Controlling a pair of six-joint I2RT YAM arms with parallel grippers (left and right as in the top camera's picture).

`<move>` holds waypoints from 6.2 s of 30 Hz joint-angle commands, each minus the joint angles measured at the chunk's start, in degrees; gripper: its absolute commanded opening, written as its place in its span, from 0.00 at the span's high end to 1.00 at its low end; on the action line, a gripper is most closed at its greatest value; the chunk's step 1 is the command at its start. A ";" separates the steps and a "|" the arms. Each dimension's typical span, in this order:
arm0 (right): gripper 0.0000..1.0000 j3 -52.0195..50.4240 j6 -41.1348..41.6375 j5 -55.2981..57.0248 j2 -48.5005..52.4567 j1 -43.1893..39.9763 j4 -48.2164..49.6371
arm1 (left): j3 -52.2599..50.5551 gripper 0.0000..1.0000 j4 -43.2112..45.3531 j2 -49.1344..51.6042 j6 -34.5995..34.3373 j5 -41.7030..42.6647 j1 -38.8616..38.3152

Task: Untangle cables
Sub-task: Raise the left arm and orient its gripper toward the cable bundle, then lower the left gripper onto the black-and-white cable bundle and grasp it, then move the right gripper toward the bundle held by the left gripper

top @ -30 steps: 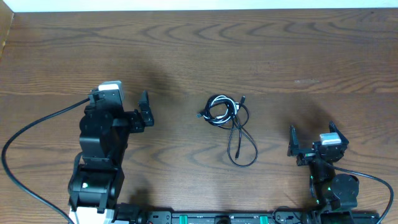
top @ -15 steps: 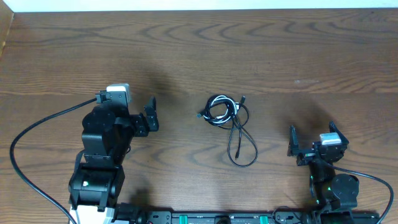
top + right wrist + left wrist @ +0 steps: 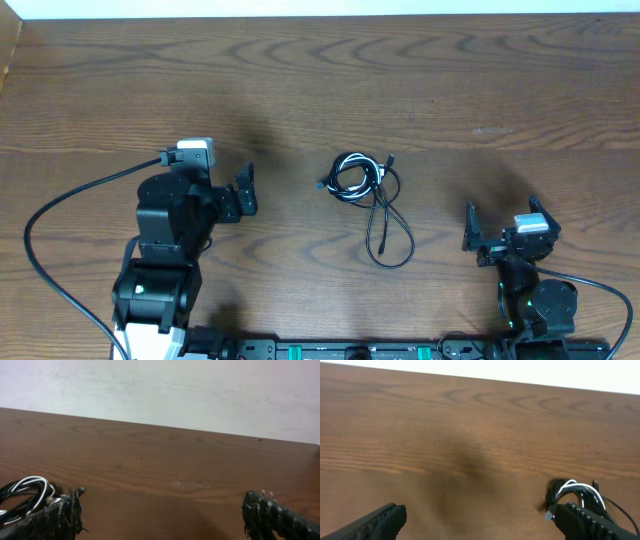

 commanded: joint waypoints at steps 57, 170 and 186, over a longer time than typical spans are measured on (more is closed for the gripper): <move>0.01 -0.11 0.09 0.20 -0.31 0.33 -0.24 | 18.78 0.00 -18.18 22.71 -19.98 3.76 -0.20; 0.01 -0.11 50.80 -36.11 -0.31 0.33 4.72 | 18.58 0.92 -3.80 37.59 -26.43 11.19 -26.84; 0.27 -0.09 54.49 -38.95 2.36 0.35 9.38 | 18.56 0.92 -3.80 37.68 -25.70 11.23 -36.00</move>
